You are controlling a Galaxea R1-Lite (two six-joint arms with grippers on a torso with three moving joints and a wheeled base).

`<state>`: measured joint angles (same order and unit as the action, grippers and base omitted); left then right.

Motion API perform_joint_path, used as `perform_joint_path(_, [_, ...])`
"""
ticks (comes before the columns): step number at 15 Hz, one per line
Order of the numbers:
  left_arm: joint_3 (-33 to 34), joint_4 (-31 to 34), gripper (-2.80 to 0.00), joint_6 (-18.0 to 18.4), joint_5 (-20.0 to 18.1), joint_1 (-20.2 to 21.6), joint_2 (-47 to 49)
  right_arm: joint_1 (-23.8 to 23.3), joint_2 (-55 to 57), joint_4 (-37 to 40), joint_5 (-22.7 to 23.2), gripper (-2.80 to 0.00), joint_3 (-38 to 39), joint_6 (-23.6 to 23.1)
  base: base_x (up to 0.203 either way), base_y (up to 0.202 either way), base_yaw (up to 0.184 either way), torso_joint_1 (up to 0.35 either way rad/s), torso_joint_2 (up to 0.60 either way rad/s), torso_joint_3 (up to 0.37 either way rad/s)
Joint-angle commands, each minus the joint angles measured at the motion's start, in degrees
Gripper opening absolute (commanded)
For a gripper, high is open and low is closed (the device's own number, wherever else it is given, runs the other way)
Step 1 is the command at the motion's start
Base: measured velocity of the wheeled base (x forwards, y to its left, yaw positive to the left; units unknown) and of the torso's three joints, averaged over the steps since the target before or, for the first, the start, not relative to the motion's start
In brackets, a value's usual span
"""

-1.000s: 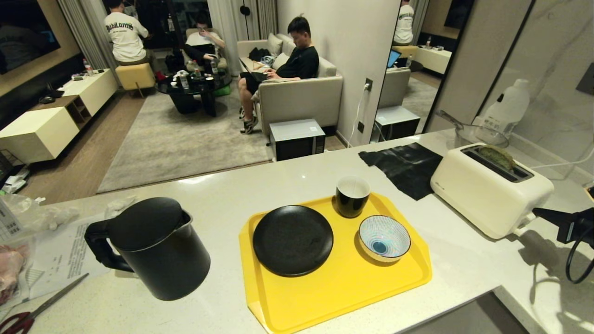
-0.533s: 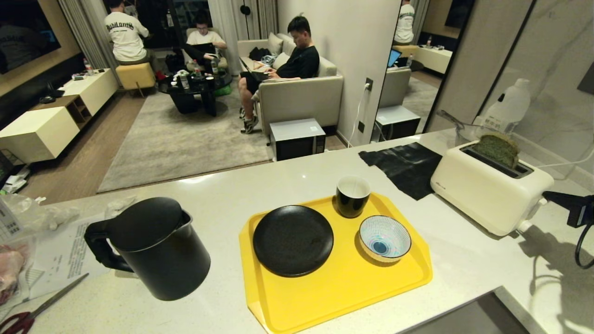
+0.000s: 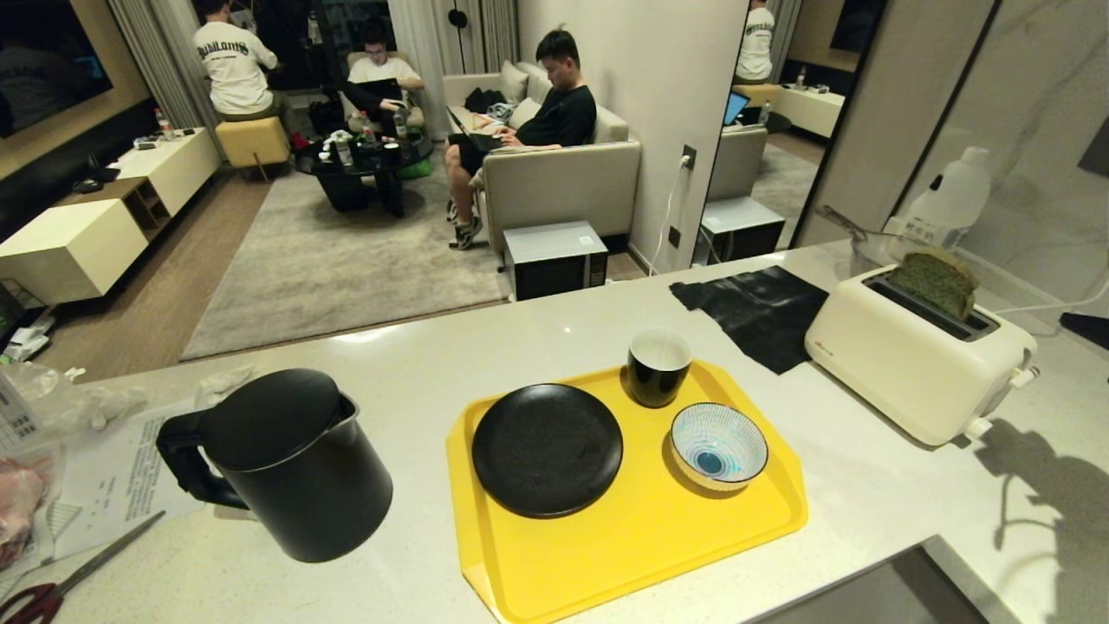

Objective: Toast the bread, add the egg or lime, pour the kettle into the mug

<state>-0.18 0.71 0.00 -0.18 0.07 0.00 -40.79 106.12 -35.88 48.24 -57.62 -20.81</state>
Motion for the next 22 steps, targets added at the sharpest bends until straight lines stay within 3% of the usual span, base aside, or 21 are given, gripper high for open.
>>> perform_joint_path(1, [0.0, 0.0, -2.80, 0.0, 0.0, 0.0, -0.2, -0.1, -3.6, 0.5, 0.3, -2.80, -2.2, -0.2, 0.000, 0.000, 0.000, 0.000, 0.00, 0.000])
perform_joint_path(5, [0.0, 0.0, -2.80, 0.1, 0.0, 0.0, -0.2, 0.0, -8.0, 11.9, 0.0, -2.80, -10.6, 3.7, 0.000, 0.000, 0.000, 0.000, 0.00, 0.000])
perform_joint_path(8, [0.0, 0.0, -2.80, 0.1, 0.0, 0.0, -0.2, 0.1, -10.4, 22.1, -3.2, -2.80, -16.8, 5.4, 0.000, 0.000, 0.000, 0.000, 0.00, 0.000])
perform_joint_path(9, [0.0, 0.0, -2.80, 0.1, 0.0, 0.0, -0.2, 0.5, -10.8, 23.5, -4.3, 0.00, -17.3, 5.4, 0.000, 0.000, 0.000, 0.000, 0.00, 0.000])
perform_joint_path(13, [0.0, 0.0, -2.80, 0.0, 0.0, -0.1, -0.2, 1.8, -10.0, 25.7, -4.8, 0.00, -16.2, 5.3, 0.000, 0.000, 0.000, 0.000, 0.00, 0.000])
perform_joint_path(14, [0.0, 0.0, -2.80, 0.1, 0.0, 0.0, -0.2, 2.5, -9.0, 26.5, -6.4, 0.00, -16.4, 5.2, 0.000, 0.000, 0.000, 0.000, 0.00, 0.000])
perform_joint_path(18, [0.0, 0.0, -2.80, 0.0, 0.0, 0.0, -0.2, 7.6, -6.1, 27.3, -20.0, 0.00, -19.3, 4.3, 0.000, 0.000, 0.000, 0.000, 0.00, 0.000])
perform_joint_path(20, [0.0, 0.0, -2.80, 0.1, 0.0, 0.0, -0.2, 7.9, -6.2, 30.2, -21.2, 0.00, -22.3, 4.0, 0.000, 0.000, 0.000, 0.000, 0.00, 0.000])
perform_joint_path(22, [0.0, 0.0, -2.80, 0.1, 0.0, 0.0, -0.2, 8.3, -5.9, 38.9, -21.4, 0.00, -27.6, -0.1, 0.000, 0.000, 0.000, 0.000, 0.00, 0.000])
